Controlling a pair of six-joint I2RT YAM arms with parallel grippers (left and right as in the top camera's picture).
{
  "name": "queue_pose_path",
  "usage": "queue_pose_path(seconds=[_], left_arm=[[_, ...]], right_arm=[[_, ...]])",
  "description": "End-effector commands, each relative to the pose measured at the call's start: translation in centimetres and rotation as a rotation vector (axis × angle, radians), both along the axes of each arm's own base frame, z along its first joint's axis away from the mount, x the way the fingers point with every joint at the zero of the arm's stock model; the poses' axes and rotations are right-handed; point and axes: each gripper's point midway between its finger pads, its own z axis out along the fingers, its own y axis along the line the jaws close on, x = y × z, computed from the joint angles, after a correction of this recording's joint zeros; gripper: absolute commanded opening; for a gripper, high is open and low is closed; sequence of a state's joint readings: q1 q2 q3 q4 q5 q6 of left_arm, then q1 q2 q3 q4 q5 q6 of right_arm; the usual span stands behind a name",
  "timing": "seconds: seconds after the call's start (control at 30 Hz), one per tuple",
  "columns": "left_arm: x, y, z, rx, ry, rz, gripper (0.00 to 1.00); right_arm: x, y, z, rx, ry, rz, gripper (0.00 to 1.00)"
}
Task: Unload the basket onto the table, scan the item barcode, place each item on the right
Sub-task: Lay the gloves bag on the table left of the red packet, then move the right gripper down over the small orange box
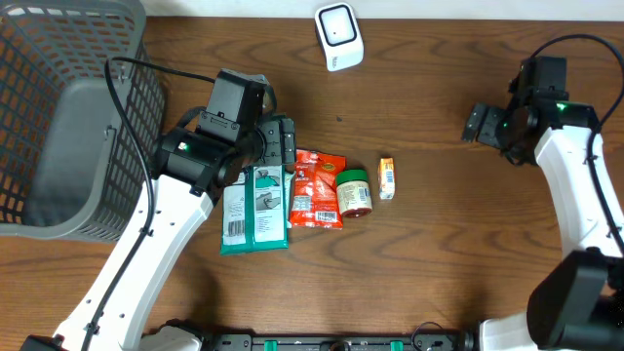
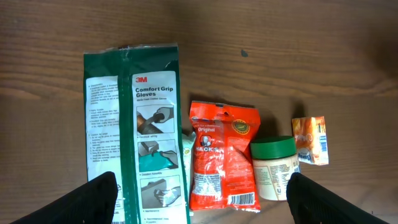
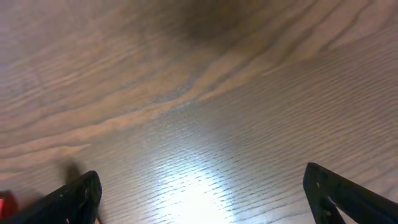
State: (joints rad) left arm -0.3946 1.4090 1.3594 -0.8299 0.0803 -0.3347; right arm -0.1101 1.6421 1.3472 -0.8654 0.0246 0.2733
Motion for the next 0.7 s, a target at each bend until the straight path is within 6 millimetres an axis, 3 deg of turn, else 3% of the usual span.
queue_pose_path(seconds=[0.0,0.17,0.67], left_arm=[[0.2,-0.1,0.5,0.005,-0.015,-0.017,0.87],[0.2,-0.1,0.5,0.005,-0.015,-0.017,0.87],[0.2,-0.1,0.5,0.005,-0.015,-0.017,0.87]], right_arm=[[0.0,-0.1,3.0,-0.018,-0.079,0.01,0.99],[-0.2,0.0,4.1,-0.021,-0.11,0.01,0.99],[-0.2,0.0,4.1,-0.021,-0.11,0.01,0.99]])
